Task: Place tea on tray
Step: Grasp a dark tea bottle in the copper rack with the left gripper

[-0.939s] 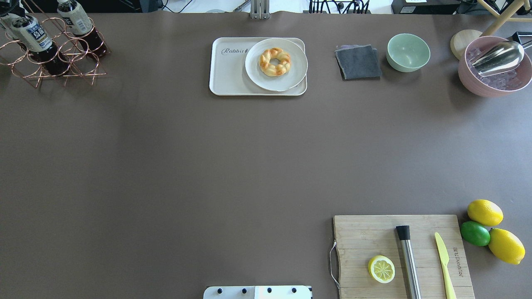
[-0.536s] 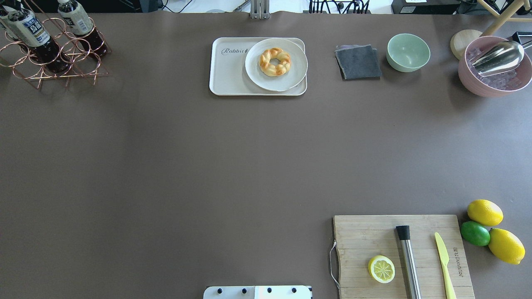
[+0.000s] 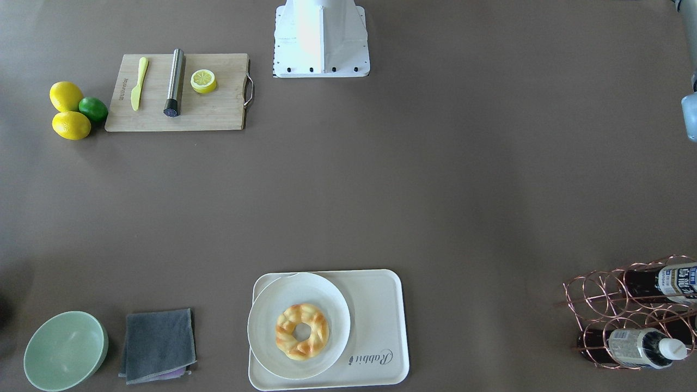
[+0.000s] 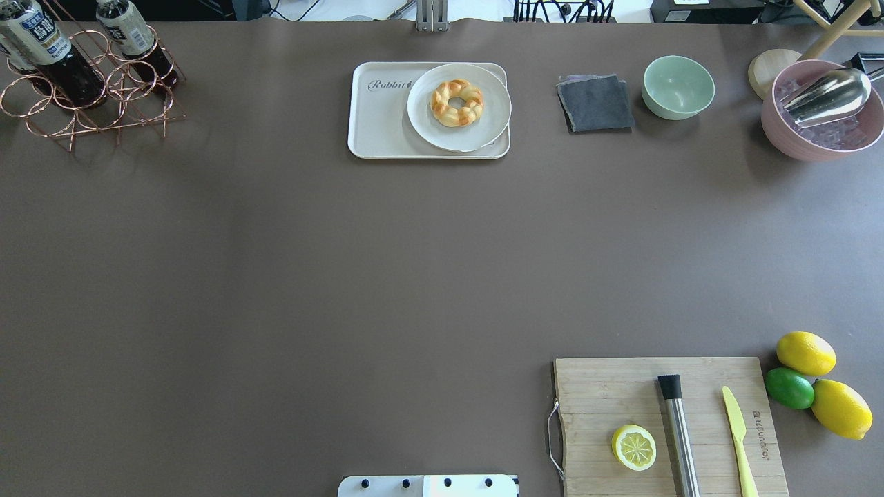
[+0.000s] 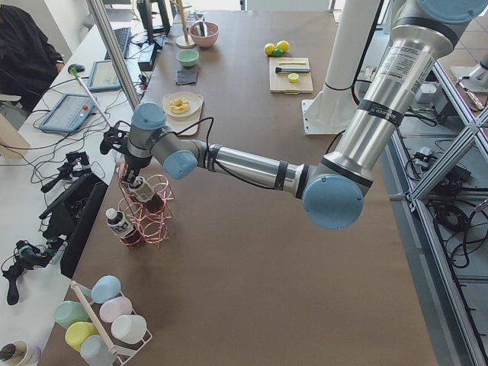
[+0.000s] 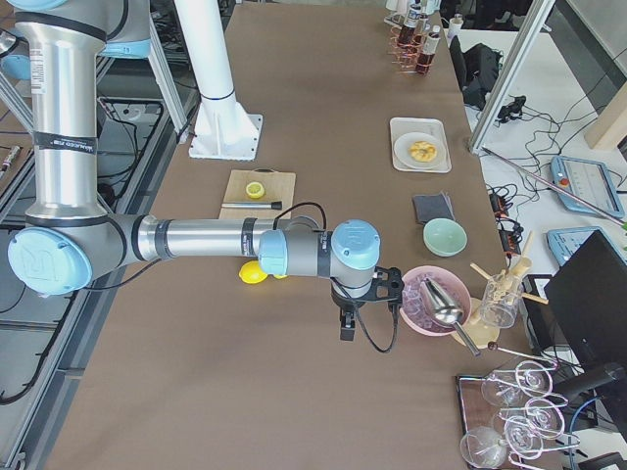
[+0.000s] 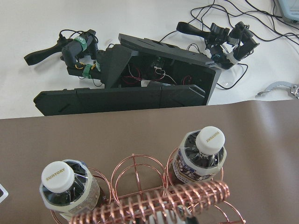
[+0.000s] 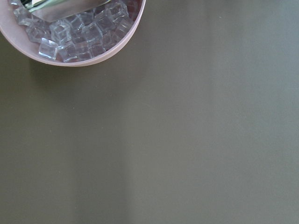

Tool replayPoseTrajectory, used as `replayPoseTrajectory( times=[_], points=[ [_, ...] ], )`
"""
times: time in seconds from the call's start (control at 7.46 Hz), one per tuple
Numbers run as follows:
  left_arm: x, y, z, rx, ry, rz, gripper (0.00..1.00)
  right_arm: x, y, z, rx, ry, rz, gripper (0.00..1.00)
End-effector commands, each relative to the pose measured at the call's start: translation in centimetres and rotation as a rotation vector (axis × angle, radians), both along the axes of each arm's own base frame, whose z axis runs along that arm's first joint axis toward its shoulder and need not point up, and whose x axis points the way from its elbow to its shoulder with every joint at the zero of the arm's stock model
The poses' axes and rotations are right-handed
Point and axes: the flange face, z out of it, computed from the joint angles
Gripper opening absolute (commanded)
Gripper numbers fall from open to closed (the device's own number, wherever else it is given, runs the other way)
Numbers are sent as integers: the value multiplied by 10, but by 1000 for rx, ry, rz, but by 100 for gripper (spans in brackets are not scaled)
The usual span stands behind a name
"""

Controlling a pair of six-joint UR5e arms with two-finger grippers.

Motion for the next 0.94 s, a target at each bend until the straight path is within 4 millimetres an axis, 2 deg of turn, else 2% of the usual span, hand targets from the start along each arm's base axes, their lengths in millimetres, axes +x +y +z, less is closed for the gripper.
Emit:
replayPoseTrajectory(
  times=[0.0, 0.13, 0.27, 0.54, 0.8],
  points=[
    [-15, 18, -20, 5, 19, -2, 0, 0, 1, 1, -2, -2, 0, 100],
    [-18, 29, -36, 1, 18, -4, 0, 0, 1, 1, -2, -2, 0, 100],
    [-31, 39, -47, -5, 19, -20, 0, 1, 2, 1, -3, -2, 1, 100],
    [-38, 75, -67, -4, 11, -16, 0, 3, 5, 4, -1, -4, 1, 100],
    [-44, 121, -83, 15, -2, -5, 0, 6, 9, 7, -6, -5, 6, 100]
  ],
)
